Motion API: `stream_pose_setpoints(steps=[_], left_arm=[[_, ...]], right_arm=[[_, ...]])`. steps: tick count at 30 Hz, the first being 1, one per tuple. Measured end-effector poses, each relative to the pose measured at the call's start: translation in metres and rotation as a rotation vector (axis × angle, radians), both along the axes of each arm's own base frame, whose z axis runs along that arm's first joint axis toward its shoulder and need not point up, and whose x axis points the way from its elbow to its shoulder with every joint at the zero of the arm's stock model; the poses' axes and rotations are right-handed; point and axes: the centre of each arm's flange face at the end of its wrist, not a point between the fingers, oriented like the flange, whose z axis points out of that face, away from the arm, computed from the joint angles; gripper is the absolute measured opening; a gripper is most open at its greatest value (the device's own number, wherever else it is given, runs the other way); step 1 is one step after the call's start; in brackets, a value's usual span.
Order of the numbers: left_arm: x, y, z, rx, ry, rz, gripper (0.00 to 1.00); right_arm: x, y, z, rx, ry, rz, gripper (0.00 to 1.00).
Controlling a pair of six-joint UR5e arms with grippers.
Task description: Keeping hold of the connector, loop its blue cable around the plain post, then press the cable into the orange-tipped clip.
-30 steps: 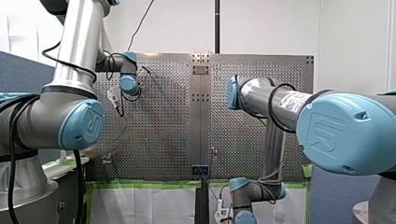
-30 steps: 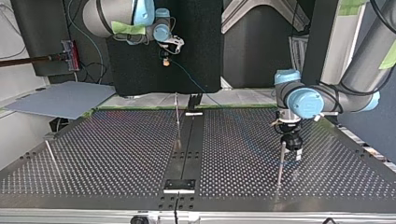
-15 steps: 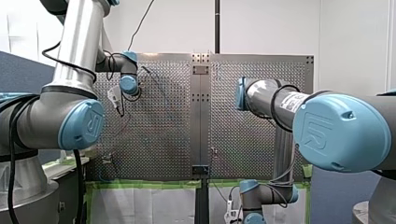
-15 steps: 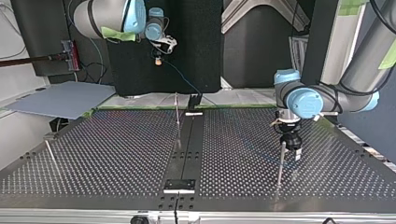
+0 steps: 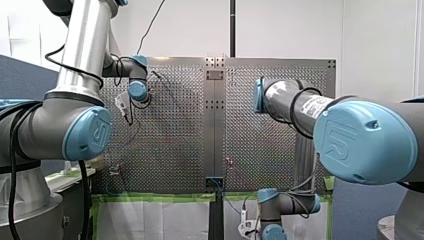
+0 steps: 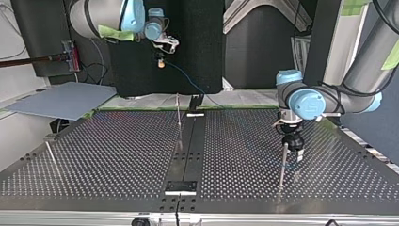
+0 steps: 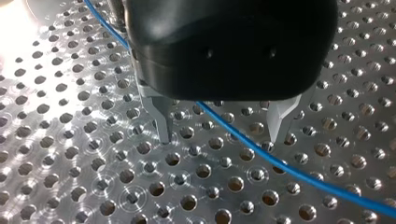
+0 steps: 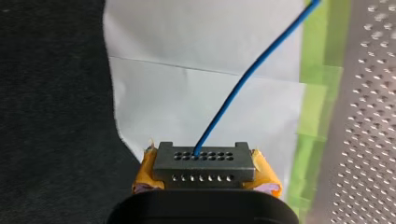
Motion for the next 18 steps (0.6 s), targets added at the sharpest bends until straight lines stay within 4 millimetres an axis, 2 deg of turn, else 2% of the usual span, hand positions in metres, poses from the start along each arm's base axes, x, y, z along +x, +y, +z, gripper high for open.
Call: stream_pose_setpoints(steps=[12,18], left_arm=[[-0.002,0.001,-0.002,-0.003,0.018,0.007,1.0],[-0.005,0.003,-0.004,-0.002,0.043,0.027,1.0]], right_arm=[[-0.004,-0.002,0.052,-0.084,-0.084,-0.02,0.02],[-0.009,0.007,0.078,-0.087,-0.089,-0.019,0.02]])
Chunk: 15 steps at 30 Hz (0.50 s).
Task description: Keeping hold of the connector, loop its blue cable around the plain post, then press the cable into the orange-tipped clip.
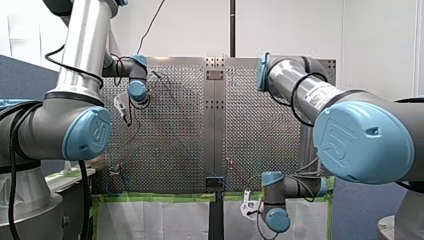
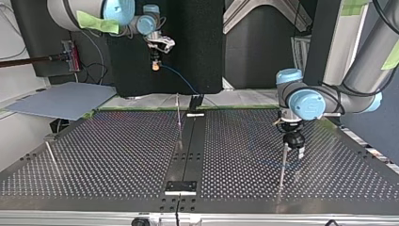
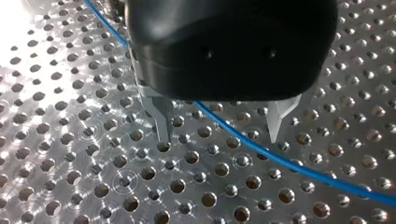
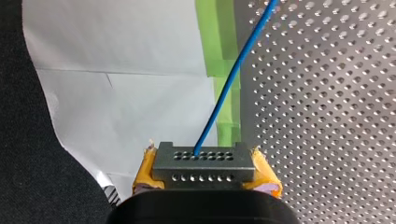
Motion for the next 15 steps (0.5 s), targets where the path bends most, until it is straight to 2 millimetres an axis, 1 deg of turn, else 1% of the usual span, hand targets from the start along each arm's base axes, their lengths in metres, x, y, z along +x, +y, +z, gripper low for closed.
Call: stream_pose_setpoints(steps=[9,15], left_arm=[[-0.002,0.001,-0.001,0.002,0.015,0.013,1.0],[-0.004,0.004,-0.003,0.01,0.035,0.034,1.0]], right_arm=[[-0.014,0.02,0.032,0.047,0.028,-0.003,0.02],[-0.025,0.029,0.053,0.056,0.031,-0.014,0.02]])
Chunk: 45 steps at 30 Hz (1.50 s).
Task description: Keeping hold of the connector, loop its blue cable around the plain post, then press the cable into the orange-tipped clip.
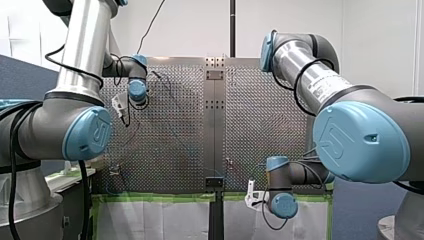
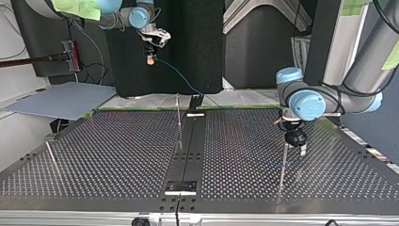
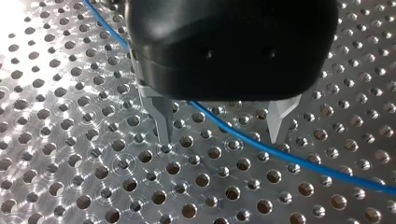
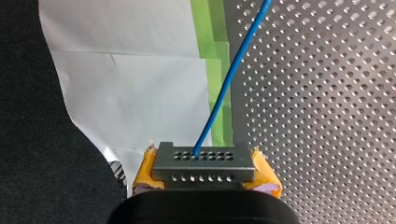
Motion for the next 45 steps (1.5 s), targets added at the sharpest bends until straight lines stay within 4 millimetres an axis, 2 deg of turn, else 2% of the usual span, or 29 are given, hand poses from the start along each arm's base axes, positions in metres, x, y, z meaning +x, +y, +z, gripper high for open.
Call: stream_pose_setpoints(steps=[14,27,32,42,45], left_arm=[[-0.001,-0.001,-0.001,0.002,0.007,-0.001,1.0],[-0.002,-0.001,-0.001,0.008,0.015,0.0,1.0],[-0.002,0.0,-0.001,0.01,0.02,0.001,1.0],[-0.002,0.0,-0.002,-0.001,0.018,0.001,1.0],[-0.001,0.0,-0.001,-0.021,0.011,-0.006,1.0]], right_arm=[[0.0,-0.03,0.057,-0.115,-0.086,0.022,0.02],[0.0,-0.053,0.119,-0.294,-0.191,0.044,0.02],[-0.004,-0.057,0.113,-0.317,-0.209,0.027,0.02],[-0.009,-0.05,0.076,-0.312,-0.198,0.023,0.02],[-0.01,-0.048,0.071,-0.305,-0.184,0.027,0.02]])
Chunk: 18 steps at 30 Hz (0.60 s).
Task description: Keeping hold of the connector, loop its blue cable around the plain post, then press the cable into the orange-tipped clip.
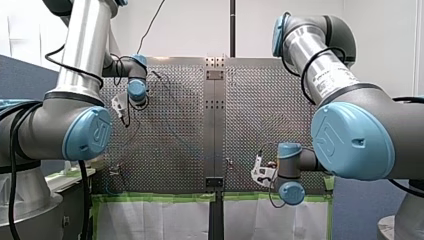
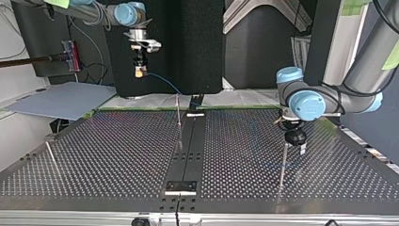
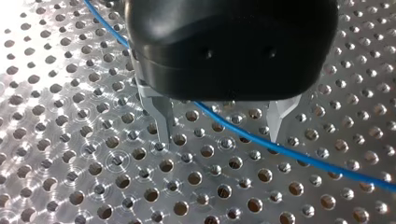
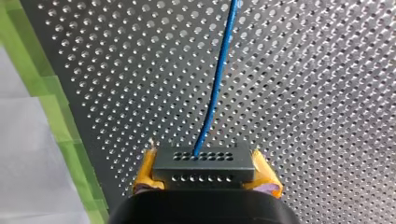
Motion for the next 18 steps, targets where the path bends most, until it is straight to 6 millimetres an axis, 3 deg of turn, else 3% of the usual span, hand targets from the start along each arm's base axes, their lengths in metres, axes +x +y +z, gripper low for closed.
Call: stream_pose_setpoints(steps=[14,18], left_arm=[[0.003,0.005,0.0,-0.127,-0.032,-0.018,1.0],[0.001,0.017,-0.005,-0.16,-0.044,0.019,1.0]], right_arm=[[-0.002,0.005,-0.006,0.039,0.036,-0.004,0.02],[-0.002,0.005,-0.006,0.041,0.037,-0.004,0.02]])
